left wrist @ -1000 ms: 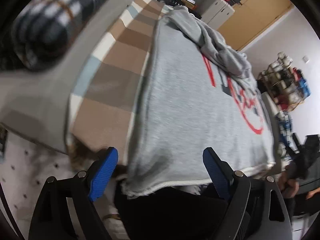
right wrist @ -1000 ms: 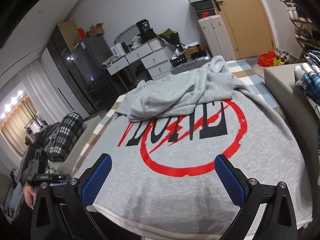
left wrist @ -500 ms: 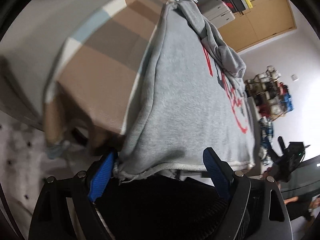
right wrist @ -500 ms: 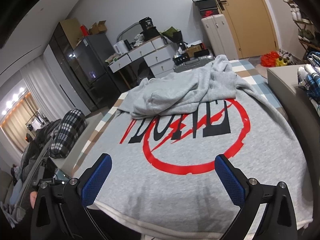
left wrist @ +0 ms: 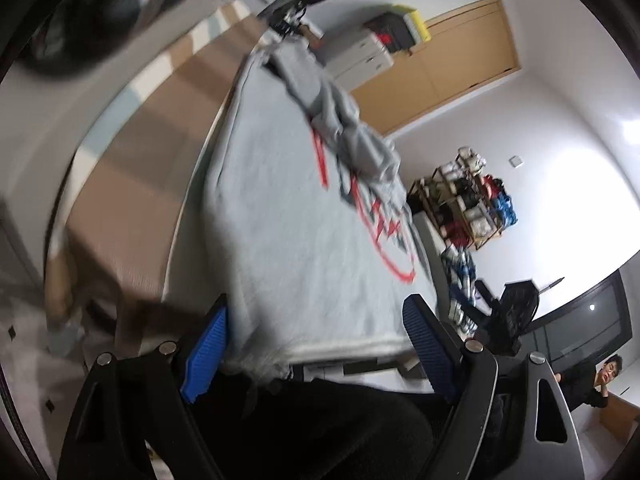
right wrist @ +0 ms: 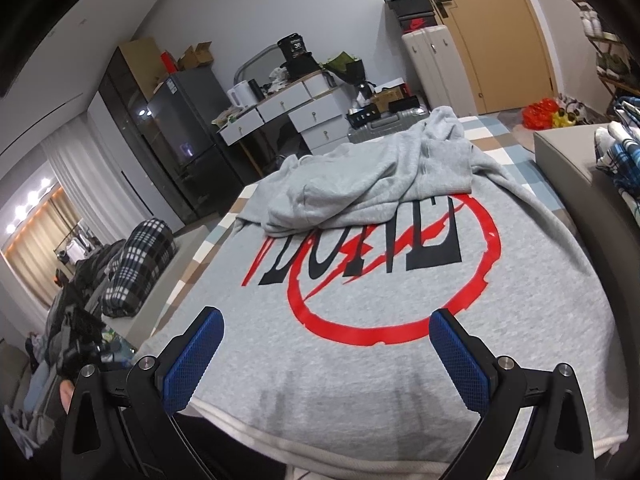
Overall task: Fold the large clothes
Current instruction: 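Grasp the hoodie hem with the left tool and lift it up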
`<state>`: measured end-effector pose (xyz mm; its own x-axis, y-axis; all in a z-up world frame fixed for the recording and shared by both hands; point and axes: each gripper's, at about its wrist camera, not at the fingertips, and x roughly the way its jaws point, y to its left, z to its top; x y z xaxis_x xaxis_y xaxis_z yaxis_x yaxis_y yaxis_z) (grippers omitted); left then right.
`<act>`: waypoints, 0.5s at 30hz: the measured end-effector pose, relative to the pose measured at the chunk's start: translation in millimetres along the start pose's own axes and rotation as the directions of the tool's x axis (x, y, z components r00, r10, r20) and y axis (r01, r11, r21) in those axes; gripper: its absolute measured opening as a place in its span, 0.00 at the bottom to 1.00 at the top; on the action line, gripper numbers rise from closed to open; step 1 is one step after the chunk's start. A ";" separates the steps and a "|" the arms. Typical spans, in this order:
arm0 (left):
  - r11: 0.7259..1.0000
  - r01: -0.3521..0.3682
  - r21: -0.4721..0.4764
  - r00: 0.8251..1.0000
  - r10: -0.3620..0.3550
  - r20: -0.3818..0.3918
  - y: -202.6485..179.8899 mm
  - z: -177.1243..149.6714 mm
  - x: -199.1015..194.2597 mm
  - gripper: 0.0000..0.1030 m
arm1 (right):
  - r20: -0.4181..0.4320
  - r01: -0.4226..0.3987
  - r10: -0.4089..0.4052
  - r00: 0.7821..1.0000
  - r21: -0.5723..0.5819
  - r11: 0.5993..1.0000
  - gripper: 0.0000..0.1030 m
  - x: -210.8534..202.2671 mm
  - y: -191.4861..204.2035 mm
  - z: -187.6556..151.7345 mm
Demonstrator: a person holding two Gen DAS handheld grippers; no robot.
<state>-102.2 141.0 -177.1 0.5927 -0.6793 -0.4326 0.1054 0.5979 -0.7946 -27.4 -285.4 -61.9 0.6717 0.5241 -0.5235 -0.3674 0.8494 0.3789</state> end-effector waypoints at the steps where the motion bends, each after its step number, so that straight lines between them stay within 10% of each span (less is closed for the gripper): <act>1: 1.000 -0.008 -0.015 1.000 0.008 -0.006 1.9 2.9 2.7 0.78 | -0.002 0.000 0.000 1.000 -0.003 1.000 1.00 0.2 0.9 -0.3; 15: 0.997 -0.077 0.018 0.993 0.078 -0.093 -5.2 3.8 25.8 0.76 | -0.016 -0.023 0.023 1.000 -0.014 1.000 1.00 1.3 5.1 -1.8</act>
<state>-84.4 122.0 -182.5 0.5224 -0.6670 -0.5313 0.0736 0.6560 -0.7512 -29.6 -280.3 -62.0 0.6526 0.5442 -0.5272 -0.3915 0.8379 0.3803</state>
